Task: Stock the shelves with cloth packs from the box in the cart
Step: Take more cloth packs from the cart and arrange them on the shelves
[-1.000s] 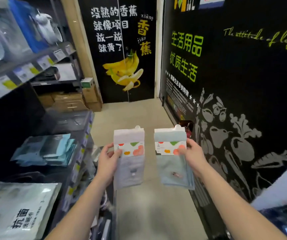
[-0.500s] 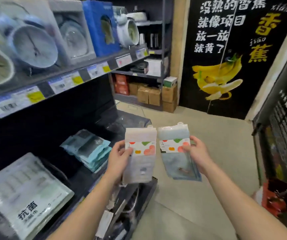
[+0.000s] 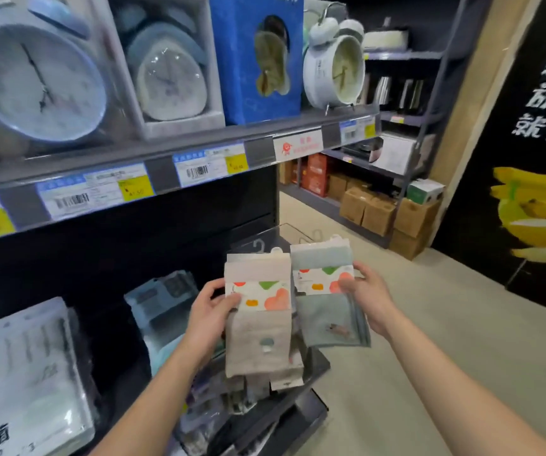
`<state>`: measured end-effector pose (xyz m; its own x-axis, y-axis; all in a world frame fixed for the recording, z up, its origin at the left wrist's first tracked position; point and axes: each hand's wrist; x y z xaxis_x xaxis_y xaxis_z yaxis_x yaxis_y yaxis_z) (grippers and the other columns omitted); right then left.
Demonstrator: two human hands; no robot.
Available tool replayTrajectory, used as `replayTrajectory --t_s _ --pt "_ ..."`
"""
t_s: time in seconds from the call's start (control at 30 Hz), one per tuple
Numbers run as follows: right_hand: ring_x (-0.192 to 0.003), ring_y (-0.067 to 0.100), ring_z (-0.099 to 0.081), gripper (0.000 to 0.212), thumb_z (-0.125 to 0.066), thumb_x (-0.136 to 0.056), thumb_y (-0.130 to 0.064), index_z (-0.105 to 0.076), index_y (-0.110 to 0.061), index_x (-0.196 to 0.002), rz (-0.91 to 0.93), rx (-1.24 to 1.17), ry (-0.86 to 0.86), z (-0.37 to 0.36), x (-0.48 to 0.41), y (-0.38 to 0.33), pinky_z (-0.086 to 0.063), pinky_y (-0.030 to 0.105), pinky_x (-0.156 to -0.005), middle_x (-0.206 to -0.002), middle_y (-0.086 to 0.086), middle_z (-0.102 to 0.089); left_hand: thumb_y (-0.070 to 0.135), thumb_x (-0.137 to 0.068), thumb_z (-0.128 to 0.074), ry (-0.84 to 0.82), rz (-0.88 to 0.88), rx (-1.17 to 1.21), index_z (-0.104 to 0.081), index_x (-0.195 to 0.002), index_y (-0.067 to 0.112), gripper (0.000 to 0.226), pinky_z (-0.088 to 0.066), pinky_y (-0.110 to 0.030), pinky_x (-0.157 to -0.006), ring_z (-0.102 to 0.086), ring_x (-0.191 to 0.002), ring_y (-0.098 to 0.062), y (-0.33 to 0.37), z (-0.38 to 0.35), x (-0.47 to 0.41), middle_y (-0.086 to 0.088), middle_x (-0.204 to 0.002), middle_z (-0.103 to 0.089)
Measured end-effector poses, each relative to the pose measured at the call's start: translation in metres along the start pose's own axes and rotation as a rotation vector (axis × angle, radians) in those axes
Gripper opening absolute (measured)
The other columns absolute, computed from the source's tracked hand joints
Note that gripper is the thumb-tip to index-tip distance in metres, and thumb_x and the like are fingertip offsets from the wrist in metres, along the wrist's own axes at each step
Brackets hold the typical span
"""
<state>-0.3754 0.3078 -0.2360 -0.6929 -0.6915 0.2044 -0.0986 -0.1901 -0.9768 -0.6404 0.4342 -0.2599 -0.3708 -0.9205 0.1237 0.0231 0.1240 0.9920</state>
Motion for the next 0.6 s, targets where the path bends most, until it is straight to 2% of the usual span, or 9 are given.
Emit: replayTrajectory --t_s 0.13,0.23,0.3,0.37,0.43,0.53,0.6 --pt "-0.086 0.029 -0.077 0.045 -0.07 -0.081 0.0 -0.064 -0.018 -0.121 0.042 -0.025 -0.142 -0.019 -0.058 -0.018 -0.063 0.054 -0.078 -0.105 0.011 -0.077 0.008 -0.096 -0.069 0.065 0.027 0.022 -0.062 -0.123 0.017 0.029 -0.059 -0.04 -0.079 -0.078 -0.088 -0.024 0.002 -0.014 -0.036 -0.004 -0.095 -0.081" --pt "-0.09 0.035 -0.076 0.035 -0.069 -0.08 0.003 -0.07 -0.018 -0.109 0.007 -0.061 -0.214 -0.035 -0.094 -0.025 -0.06 0.059 -0.083 -0.098 0.012 -0.078 0.012 -0.092 -0.074 0.116 0.05 0.022 -0.065 -0.118 0.019 0.028 -0.059 -0.048 -0.087 -0.077 -0.091 -0.03 0.0 -0.019 -0.049 -0.004 -0.093 -0.081" --pt "-0.093 0.039 -0.074 0.034 -0.065 -0.078 0.003 -0.073 -0.021 -0.101 0.013 -0.064 -0.264 -0.048 -0.119 -0.028 -0.058 0.061 -0.085 -0.097 0.014 -0.078 0.023 -0.08 -0.079 0.166 0.061 0.026 -0.067 -0.115 0.022 0.037 -0.059 -0.05 -0.088 -0.077 -0.092 -0.032 -0.001 -0.02 -0.056 -0.005 -0.096 -0.08" --pt "-0.092 0.041 -0.074 0.038 -0.064 -0.073 0.004 -0.073 -0.021 -0.099 0.031 -0.061 -0.322 -0.062 -0.143 -0.029 -0.058 0.062 -0.084 -0.097 0.016 -0.077 0.026 -0.071 -0.078 0.215 0.066 0.051 -0.068 -0.115 0.021 0.046 -0.06 -0.045 -0.083 -0.077 -0.091 -0.029 -0.001 -0.023 -0.06 -0.004 -0.096 -0.08" --pt "-0.087 0.04 -0.074 0.041 -0.064 -0.071 0.01 -0.072 -0.019 -0.098 0.026 -0.062 -0.361 -0.075 -0.161 -0.027 -0.062 0.055 -0.077 -0.094 0.019 -0.077 0.023 -0.069 -0.077 0.268 0.063 0.068 -0.068 -0.115 0.019 0.046 -0.056 -0.038 -0.076 -0.077 -0.089 -0.027 -0.002 -0.027 -0.06 -0.004 -0.096 -0.08" --pt "-0.075 0.032 -0.071 0.043 -0.059 -0.077 0.016 -0.073 -0.019 -0.099 0.022 -0.054 -0.43 -0.091 -0.184 -0.023 -0.058 0.036 -0.062 -0.081 0.012 -0.076 0.013 -0.079 -0.079 0.341 0.052 0.087 -0.069 -0.113 0.017 0.035 -0.055 -0.036 -0.074 -0.076 -0.088 -0.026 0.002 -0.037 -0.057 -0.007 -0.101 -0.08" --pt "-0.08 0.034 -0.071 0.043 -0.058 -0.077 0.014 -0.074 -0.018 -0.101 0.003 -0.041 -0.48 -0.099 -0.199 -0.016 -0.058 0.037 -0.066 -0.081 0.01 -0.077 0.018 -0.076 -0.078 0.395 0.05 0.076 -0.07 -0.112 0.018 0.037 -0.055 -0.037 -0.074 -0.076 -0.091 -0.027 0.003 -0.044 -0.055 -0.007 -0.102 -0.079"
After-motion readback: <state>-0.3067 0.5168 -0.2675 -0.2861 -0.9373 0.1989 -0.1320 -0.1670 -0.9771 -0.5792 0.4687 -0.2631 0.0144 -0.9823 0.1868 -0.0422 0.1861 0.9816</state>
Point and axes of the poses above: each hand's wrist, its own x-axis away from the middle knuckle, its own z-axis out of the back of the hand, y = z × x
